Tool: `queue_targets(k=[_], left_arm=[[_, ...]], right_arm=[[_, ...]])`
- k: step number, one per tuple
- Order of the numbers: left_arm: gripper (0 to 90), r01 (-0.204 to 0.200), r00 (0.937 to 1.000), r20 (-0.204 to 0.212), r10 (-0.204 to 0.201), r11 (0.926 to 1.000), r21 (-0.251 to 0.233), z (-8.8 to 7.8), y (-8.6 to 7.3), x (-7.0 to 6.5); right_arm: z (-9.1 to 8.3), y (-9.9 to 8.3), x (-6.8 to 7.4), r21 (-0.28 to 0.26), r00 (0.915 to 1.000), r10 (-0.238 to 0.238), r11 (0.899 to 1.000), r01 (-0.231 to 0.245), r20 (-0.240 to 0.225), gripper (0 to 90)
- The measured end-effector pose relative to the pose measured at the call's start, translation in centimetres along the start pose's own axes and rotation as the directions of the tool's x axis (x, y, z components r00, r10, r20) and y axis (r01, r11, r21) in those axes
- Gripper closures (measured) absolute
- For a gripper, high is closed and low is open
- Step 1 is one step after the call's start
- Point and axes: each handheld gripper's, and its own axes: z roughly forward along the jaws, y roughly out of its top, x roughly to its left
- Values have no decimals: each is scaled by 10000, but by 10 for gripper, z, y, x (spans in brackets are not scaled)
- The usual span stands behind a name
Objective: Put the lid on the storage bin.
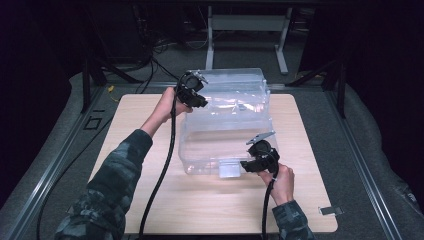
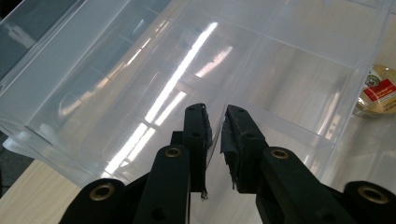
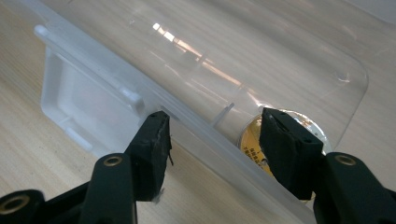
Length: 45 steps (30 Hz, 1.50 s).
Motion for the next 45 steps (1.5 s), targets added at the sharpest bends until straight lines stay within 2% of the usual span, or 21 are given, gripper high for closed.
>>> queue_targets(k=[4, 6, 11, 15, 16, 23, 42, 44, 45], left_arm=[[788, -112, 9999, -66, 112, 9999, -21, -3, 1, -1], [788, -129, 9999, -73, 129, 9999, -30, -4, 0, -2], [788, -178, 9998, -93, 177, 9998, -116, -8, -2, -3], [788, -385, 9991, -184, 380, 9990, -234, -11, -4, -7], [788, -427, 9989, -207, 422, 9988, -242, -12, -5, -7], [789, -591, 9981, -196, 585, 9977, -330, -16, -8, -9], [786, -629, 9979, -200, 619, 9967, -508, -21, -18, -12], [785, -598, 9981, -145, 591, 9966, -571, -22, -20, -11], [785, -597, 9982, -127, 590, 9966, -571, -22, -21, -11]], right_arm=[[2, 2, 0, -56, 10000, -1, 10000, 1, 10, 433], [2, 5, -1, 110, 10000, -22, 9999, 22, 6, 434], [6, 8, -1, -86, 10000, 21, 10000, -20, 65, 433], [9, 10, -1, -135, 10000, 40, 9999, -40, -7, 433], [9, 11, -1, -77, 9999, 14, 10000, -13, 129, 433], [12, 15, -3, -53, 9999, 23, 10000, -22, 142, 432], [21, 26, -5, -129, 9995, 194, 9997, -191, 261, 430], [22, 28, -6, -215, 9997, 249, 9995, -249, -31, 430], [22, 28, -5, -145, 9994, 231, 9996, -227, 243, 429]])
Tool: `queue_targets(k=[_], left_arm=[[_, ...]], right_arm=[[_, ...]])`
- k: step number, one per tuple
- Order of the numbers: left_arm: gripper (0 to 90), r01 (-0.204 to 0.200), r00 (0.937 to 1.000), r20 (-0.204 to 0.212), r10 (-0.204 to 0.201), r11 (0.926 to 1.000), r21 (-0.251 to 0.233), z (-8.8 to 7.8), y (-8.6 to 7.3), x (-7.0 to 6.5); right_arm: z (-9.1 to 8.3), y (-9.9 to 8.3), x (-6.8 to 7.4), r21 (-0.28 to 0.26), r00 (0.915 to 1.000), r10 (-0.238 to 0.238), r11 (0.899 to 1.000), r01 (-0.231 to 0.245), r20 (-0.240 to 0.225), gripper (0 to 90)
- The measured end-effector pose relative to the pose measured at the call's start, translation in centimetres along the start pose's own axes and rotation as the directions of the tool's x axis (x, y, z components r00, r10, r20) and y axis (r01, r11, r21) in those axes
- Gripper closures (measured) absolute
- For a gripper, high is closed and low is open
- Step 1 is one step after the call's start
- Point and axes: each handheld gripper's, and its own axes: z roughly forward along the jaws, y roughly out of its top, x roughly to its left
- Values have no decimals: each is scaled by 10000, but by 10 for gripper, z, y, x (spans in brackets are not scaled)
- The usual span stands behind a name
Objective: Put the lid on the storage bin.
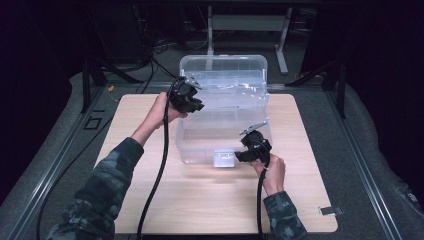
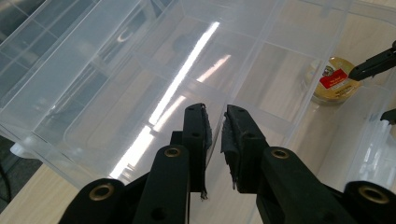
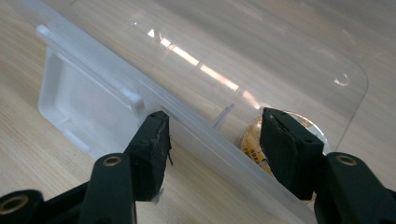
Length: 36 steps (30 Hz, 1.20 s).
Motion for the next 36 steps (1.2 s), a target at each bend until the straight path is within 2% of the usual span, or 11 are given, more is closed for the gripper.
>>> queue_targets(k=[22, 30, 36], left_arm=[[787, -114, 9998, 146, 116, 9999, -111, -4, -10, -8], [786, -137, 9999, 42, 138, 9995, -297, -5, -18, -14], [778, -82, 10000, 20, 83, 9997, -248, -4, -21, -14]], right_arm=[[4, 5, -3, 31, 9999, 91, 10000, -91, -108, 423], [5, 8, -4, 72, 9998, 132, 9999, -131, -137, 421], [8, 11, -4, -7, 9998, 161, 9999, -161, -88, 421]])
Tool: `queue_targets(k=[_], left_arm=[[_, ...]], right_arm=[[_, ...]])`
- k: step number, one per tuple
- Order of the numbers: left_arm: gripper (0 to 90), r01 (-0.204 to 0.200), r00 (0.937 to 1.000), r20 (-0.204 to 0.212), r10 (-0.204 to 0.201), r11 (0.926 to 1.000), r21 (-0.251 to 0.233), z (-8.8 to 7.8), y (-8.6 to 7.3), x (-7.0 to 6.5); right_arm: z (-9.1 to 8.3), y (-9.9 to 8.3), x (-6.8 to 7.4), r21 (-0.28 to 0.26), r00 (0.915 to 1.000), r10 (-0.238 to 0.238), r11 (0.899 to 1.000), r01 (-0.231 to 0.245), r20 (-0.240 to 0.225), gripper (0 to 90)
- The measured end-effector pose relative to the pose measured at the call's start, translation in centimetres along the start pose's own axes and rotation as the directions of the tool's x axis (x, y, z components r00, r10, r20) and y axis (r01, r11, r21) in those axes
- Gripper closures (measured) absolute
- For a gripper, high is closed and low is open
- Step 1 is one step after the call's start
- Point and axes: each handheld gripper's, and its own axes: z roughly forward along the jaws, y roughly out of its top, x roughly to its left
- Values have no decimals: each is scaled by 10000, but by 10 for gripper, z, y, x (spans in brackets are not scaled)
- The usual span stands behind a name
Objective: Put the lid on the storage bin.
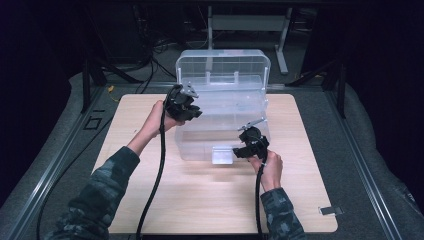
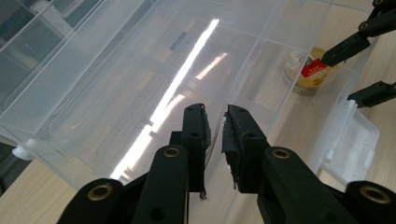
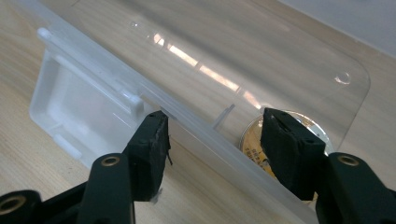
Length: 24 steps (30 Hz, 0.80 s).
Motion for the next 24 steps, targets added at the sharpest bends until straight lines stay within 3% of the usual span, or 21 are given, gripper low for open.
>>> queue_targets(k=[24], left_arm=[[773, 37, 9996, -272, -34, 10000, 88, 1, -6, -10]], right_arm=[[2, 4, -2, 106, 10000, -50, 9999, 50, -9, 420]])
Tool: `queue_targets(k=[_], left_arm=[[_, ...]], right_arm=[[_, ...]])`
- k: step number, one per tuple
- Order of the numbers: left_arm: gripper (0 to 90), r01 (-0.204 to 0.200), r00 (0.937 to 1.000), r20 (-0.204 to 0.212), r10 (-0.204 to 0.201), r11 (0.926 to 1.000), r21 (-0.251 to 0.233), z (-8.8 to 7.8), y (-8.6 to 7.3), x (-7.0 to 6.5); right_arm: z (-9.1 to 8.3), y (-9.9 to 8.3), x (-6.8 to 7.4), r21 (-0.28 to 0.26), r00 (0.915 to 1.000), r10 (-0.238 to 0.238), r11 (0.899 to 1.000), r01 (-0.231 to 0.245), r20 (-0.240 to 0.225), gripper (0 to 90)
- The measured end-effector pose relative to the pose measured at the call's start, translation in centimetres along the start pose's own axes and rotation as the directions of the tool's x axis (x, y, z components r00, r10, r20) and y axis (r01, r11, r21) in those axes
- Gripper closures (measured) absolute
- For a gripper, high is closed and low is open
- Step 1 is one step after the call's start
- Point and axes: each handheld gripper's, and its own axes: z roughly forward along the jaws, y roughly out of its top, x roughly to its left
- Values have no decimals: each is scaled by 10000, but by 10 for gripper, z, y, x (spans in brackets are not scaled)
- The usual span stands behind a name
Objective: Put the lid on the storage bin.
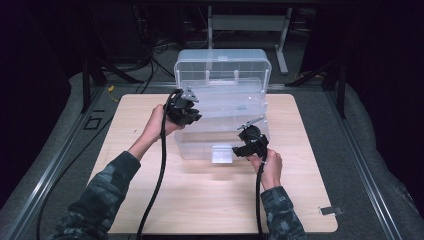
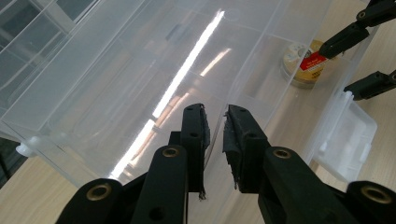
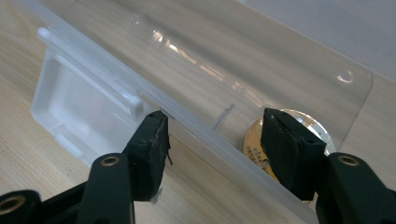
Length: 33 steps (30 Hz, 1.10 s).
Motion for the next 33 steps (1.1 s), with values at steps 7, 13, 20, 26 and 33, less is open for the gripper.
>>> queue_targets(k=[7, 13, 20, 26, 33], left_arm=[[775, -60, 10000, 39, 60, 10000, -76, 0, -4, -3], [774, -65, 10000, 75, 66, 9998, -170, 0, -8, -5], [772, 9, 9999, 141, -6, 9996, -268, 0, -10, -6], [772, 70, 9996, 258, -61, 9995, -316, 0, -13, -7], [770, 77, 9995, 303, -65, 9992, -405, 1, -17, -11]], right_arm=[[0, 0, 0, 27, 10000, 1, 10000, -1, -17, 419], [0, 0, 0, 8, 9998, 141, 9999, -141, -147, 389], [-9, 0, 6, -197, 9991, -15, 9998, 23, 421, 346], [-31, -2, 12, -747, 9998, -102, 9971, 113, 147, 338], [-51, -1, 14, -1139, 9986, -186, 9934, 130, -488, 317]])
